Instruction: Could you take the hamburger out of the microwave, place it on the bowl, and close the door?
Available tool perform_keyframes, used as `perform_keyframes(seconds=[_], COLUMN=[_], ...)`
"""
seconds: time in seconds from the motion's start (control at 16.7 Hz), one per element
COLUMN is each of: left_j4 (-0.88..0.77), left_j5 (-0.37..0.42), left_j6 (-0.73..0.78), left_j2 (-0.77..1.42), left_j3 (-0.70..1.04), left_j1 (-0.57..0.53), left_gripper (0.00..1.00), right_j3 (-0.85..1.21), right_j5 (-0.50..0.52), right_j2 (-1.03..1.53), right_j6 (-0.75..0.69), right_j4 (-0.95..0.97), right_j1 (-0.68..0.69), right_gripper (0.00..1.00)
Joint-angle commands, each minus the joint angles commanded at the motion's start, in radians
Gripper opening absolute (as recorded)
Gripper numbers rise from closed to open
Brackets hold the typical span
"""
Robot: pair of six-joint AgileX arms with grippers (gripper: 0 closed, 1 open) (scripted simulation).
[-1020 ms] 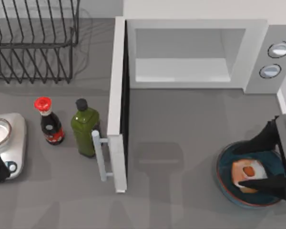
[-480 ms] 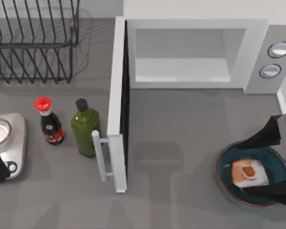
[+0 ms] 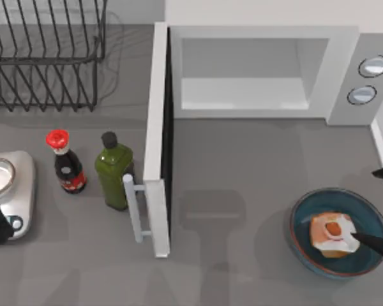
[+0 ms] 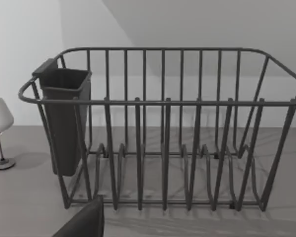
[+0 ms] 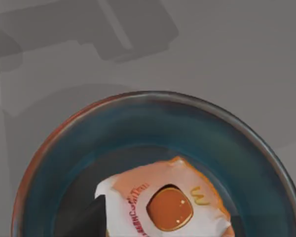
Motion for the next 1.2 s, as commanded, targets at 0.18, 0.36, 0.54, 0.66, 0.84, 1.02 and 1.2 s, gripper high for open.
perform_keyframes(seconds=[0.18,0.36,0.54,0.66,0.84,1.02,1.2], left_j4=[0.000,0.000,0.000,0.000,0.000,0.000,0.000], left_j5=[0.000,0.000,0.000,0.000,0.000,0.000,0.000], left_j6=[0.000,0.000,0.000,0.000,0.000,0.000,0.000], left_j2=[0.000,0.000,0.000,0.000,0.000,0.000,0.000], left_j3=[0.000,0.000,0.000,0.000,0.000,0.000,0.000], left_j1=[0.000,0.000,0.000,0.000,0.000,0.000,0.000], left_gripper=[1.00,1.00,1.00,1.00,1.00,1.00,0.92], right_j3=[-0.117,-0.234,-0.337,-0.391,-0.439,-0.444,-0.444], right_j5=[0.194,0.383,0.553,0.641,0.718,0.726,0.726], right_j2=[-0.343,-0.662,-0.906,-1.018,-1.105,-1.112,-1.112], right_j6=[0.259,0.520,0.746,0.853,0.936,0.943,0.943], right_j4=[0.066,0.132,0.190,0.221,0.248,0.250,0.250], right_j1=[0.004,0.008,0.011,0.013,0.015,0.015,0.015], right_gripper=[1.00,1.00,1.00,1.00,1.00,1.00,1.00])
